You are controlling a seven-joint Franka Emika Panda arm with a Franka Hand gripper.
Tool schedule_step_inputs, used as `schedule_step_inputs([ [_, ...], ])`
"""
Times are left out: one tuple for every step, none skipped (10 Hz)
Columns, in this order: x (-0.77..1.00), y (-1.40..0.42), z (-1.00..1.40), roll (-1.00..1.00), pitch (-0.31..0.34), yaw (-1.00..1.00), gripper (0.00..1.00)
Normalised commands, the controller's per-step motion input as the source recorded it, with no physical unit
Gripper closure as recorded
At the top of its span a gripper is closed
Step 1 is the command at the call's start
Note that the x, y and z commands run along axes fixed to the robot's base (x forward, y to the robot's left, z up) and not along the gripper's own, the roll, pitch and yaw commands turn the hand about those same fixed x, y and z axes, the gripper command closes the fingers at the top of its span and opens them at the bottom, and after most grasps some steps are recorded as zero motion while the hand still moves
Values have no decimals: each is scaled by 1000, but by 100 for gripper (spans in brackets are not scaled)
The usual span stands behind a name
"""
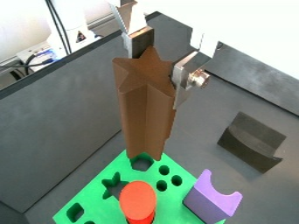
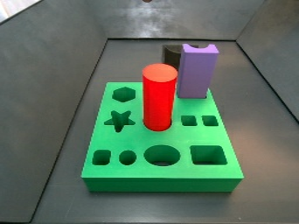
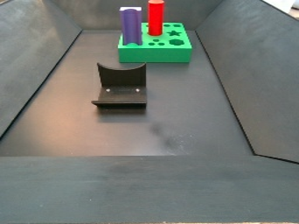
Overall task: Pick up the star object. Move up. Move to above the board. Insert the star object.
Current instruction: Insert the star object.
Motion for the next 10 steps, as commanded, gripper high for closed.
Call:
schedule_step_inputs([
  [-186, 131, 0, -1, -26, -97, 100],
  [-234, 149, -9, 0, -33, -106, 100],
  [-220, 131, -66, -3, -44, -109, 100],
  [-183, 123, -80, 0, -24, -111, 100],
  [-206, 43, -89, 0, -27, -157, 100],
  [-229, 0, -114, 0, -47, -177, 100],
  [-326, 0, -177, 4, -60, -234, 100],
  [-400, 0, -171, 10, -64, -249, 100],
  [-226, 0, -146, 0, -60, -183, 100],
  [-131, 0, -203, 0, -56, -137, 100],
])
